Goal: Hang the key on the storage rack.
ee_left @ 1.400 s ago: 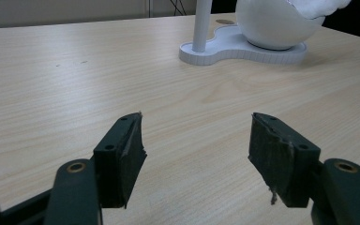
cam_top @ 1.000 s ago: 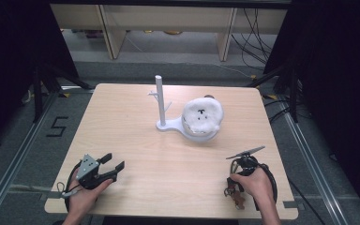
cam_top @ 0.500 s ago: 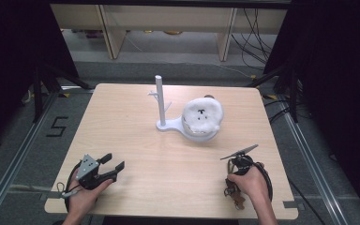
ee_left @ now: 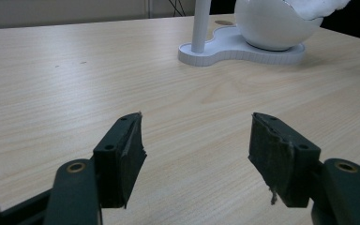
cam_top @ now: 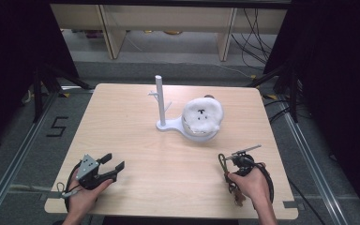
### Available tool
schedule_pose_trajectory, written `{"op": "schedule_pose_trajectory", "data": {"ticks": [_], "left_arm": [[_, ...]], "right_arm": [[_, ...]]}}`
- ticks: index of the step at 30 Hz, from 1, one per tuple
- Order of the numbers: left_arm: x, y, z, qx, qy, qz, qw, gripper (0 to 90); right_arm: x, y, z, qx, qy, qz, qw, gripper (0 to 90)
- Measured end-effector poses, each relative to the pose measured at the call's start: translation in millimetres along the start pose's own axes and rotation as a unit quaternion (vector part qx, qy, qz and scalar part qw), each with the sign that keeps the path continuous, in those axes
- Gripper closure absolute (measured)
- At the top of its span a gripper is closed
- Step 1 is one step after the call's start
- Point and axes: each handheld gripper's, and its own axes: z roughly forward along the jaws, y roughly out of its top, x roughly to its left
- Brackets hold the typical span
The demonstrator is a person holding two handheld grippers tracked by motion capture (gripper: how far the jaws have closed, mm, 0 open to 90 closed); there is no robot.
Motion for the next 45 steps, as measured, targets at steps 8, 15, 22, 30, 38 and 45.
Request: {"op": "schedule_pose_trajectory", "data": {"ticks": [8, 15, 22, 30, 38, 45], "left_arm": [[0.1, 0.5, -0.8, 0.007, 0.005, 0.001, 1.0000, 34.6], [0.1, 0.3, -0.9, 0.005, 0.005, 0.000, 1.0000, 34.6], [0.1, 0.3, -1.0, 0.004, 0.004, 0.000, 1.0000, 34.6], [0.1, 0.3, -1.0, 0.004, 0.004, 0.000, 1.0000, 34.6], [0.0, 0.3, -1.0, 0.004, 0.004, 0.000, 1.0000, 34.6], [0.1, 0.2, -1.1, 0.004, 0.004, -0.001, 1.0000, 34.6]], "right_arm": [[5.0, 0.6, -8.9, -0.076, 0.029, -0.010, 0.9966, 79.5], [12.9, 1.1, -18.2, -0.125, 0.061, -0.045, 0.9892, 79.4], [19.9, 4.2, -19.0, -0.184, 0.088, -0.070, 0.9765, 79.5], [25.5, 8.8, -15.2, -0.235, 0.100, -0.096, 0.9620, 79.5], [30.9, 11.5, -14.0, -0.276, 0.116, -0.107, 0.9480, 79.4], [34.2, 14.2, -11.8, -0.290, 0.124, -0.112, 0.9424, 79.4]]}}
